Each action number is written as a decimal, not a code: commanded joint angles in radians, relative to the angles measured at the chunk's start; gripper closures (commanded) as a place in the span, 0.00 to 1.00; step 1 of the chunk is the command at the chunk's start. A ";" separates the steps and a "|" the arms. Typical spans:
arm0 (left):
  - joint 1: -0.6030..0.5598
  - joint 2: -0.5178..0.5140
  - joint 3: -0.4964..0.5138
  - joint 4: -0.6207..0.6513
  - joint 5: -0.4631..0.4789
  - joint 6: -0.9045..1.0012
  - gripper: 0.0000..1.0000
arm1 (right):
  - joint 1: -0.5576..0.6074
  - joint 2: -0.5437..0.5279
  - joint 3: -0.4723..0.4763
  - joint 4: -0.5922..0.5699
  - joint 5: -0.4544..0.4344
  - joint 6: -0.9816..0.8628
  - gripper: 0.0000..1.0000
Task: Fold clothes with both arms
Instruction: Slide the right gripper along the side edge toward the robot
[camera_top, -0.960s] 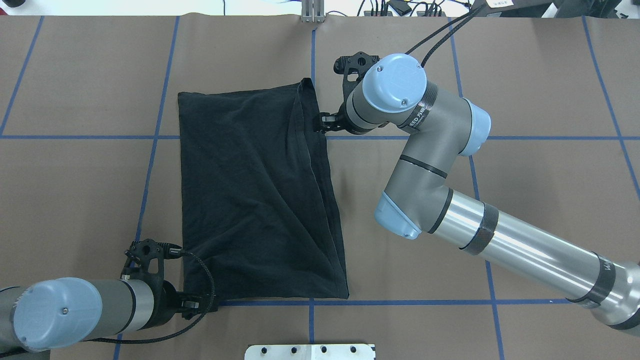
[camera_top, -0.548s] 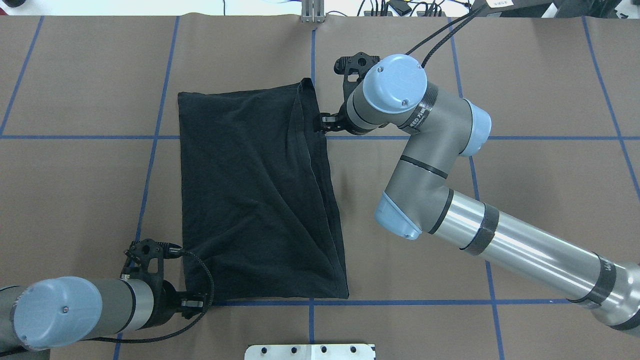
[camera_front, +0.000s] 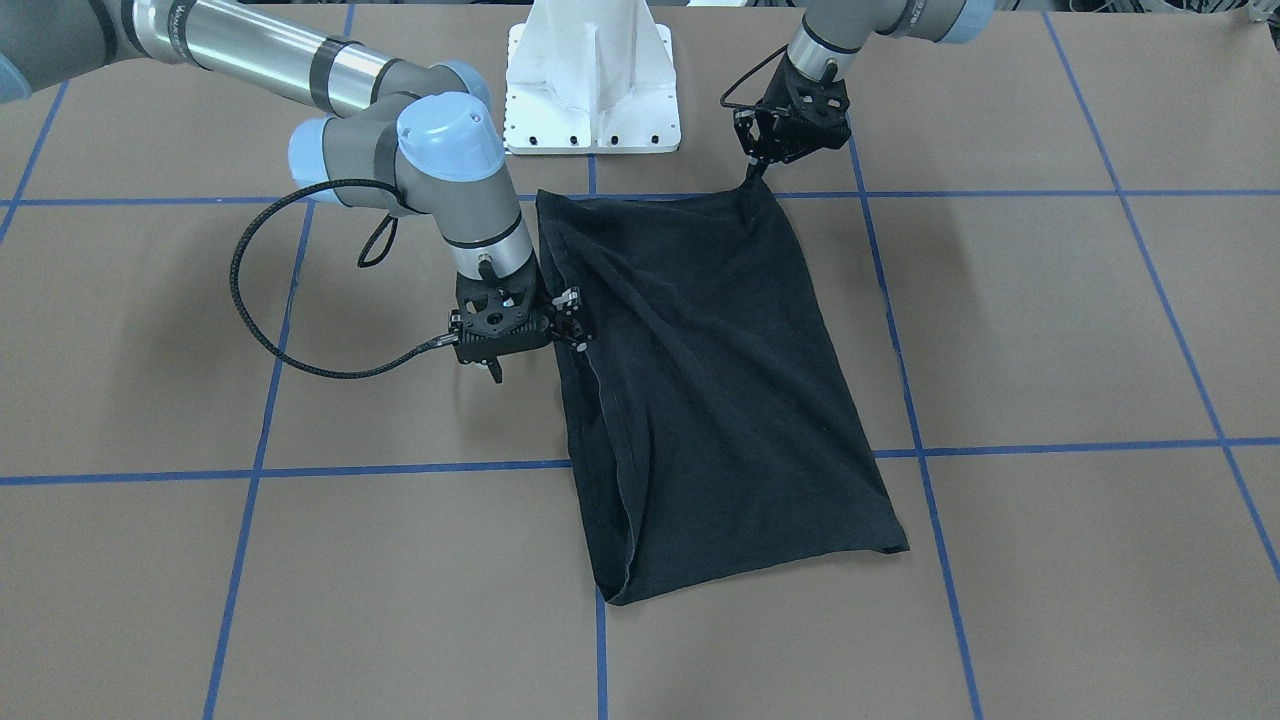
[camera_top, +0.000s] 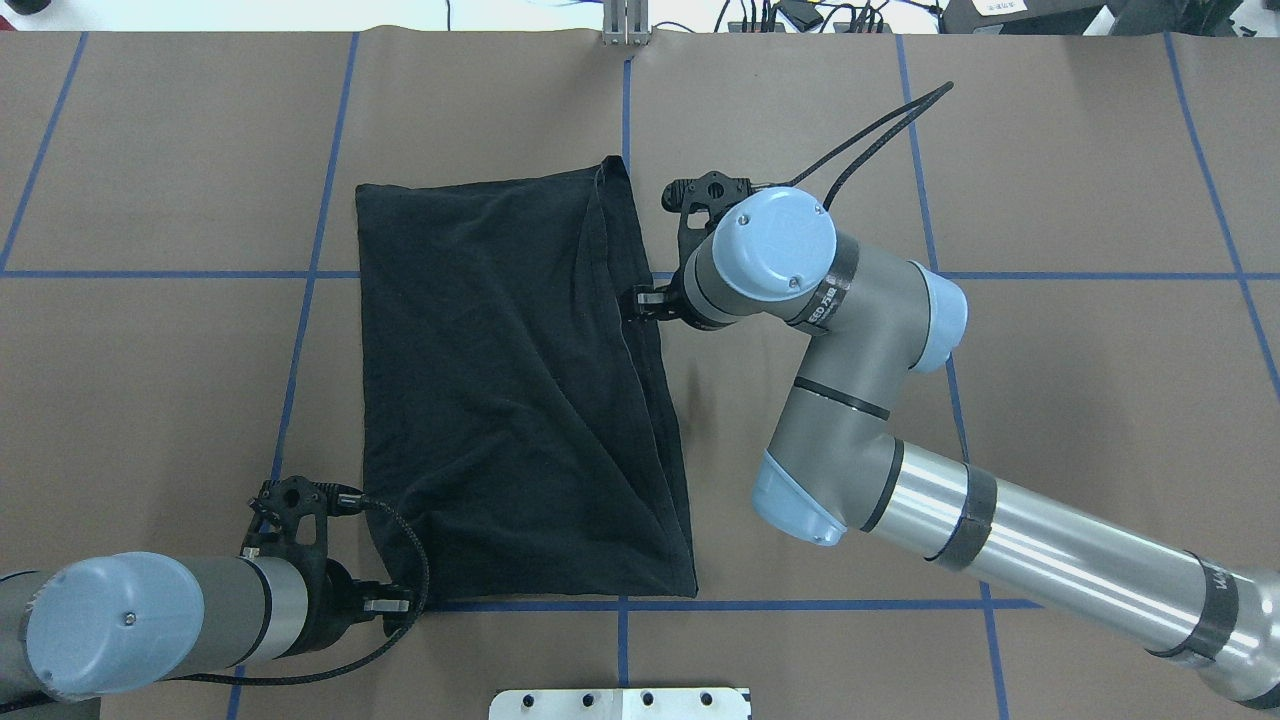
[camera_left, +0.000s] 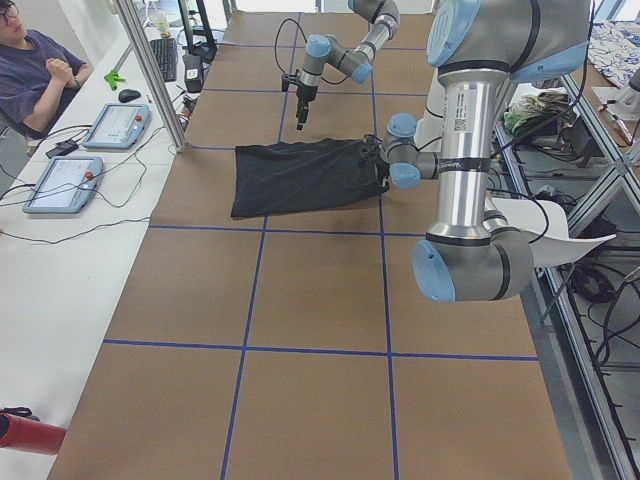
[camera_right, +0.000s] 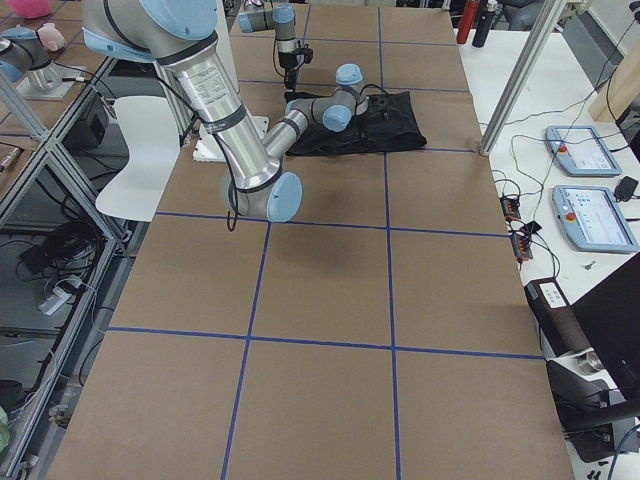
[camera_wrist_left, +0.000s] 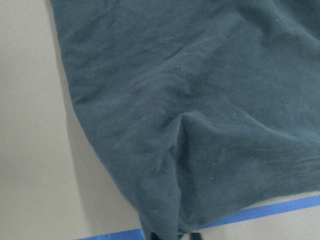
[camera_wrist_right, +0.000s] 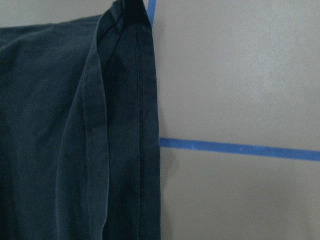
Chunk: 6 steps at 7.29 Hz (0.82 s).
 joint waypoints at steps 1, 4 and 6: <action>0.000 -0.002 0.002 -0.001 0.002 -0.014 1.00 | -0.094 -0.031 0.090 -0.071 0.032 0.018 0.00; 0.001 -0.002 0.002 -0.003 0.002 -0.036 1.00 | -0.206 -0.016 0.130 -0.247 -0.010 0.020 0.00; 0.001 -0.002 0.003 -0.004 0.004 -0.036 1.00 | -0.258 -0.013 0.136 -0.295 -0.051 0.032 0.00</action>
